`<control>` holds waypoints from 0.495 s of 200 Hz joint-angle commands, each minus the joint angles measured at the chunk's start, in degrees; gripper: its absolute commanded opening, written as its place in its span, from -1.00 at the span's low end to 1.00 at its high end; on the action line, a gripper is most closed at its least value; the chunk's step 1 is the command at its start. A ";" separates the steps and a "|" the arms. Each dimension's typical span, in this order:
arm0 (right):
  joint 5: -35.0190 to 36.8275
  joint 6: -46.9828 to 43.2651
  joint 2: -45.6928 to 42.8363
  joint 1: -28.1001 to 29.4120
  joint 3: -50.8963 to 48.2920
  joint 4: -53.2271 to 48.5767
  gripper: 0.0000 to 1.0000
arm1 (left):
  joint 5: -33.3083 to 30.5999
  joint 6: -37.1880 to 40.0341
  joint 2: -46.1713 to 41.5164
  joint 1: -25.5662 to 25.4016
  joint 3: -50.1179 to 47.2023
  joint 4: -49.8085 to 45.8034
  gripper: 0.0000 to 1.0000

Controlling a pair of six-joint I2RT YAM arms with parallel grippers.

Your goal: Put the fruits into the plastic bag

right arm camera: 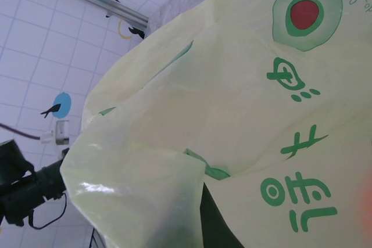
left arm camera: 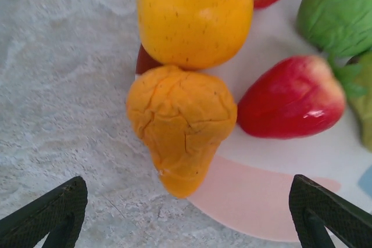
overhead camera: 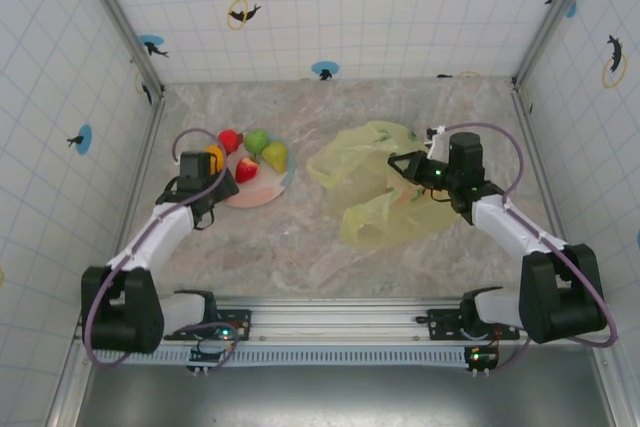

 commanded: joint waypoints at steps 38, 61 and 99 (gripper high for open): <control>-2.99 -0.56 2.31 -0.42 -0.67 4.34 -1.00 | 3.14 3.38 10.08 2.43 6.50 -2.42 0.95; -2.98 -0.35 2.64 -0.55 -1.30 5.32 -1.00 | 3.52 4.43 13.69 2.43 9.05 -3.02 0.93; -3.50 -0.25 2.95 -0.79 -1.82 6.13 -1.00 | 1.28 5.47 18.21 2.50 11.61 -4.07 0.82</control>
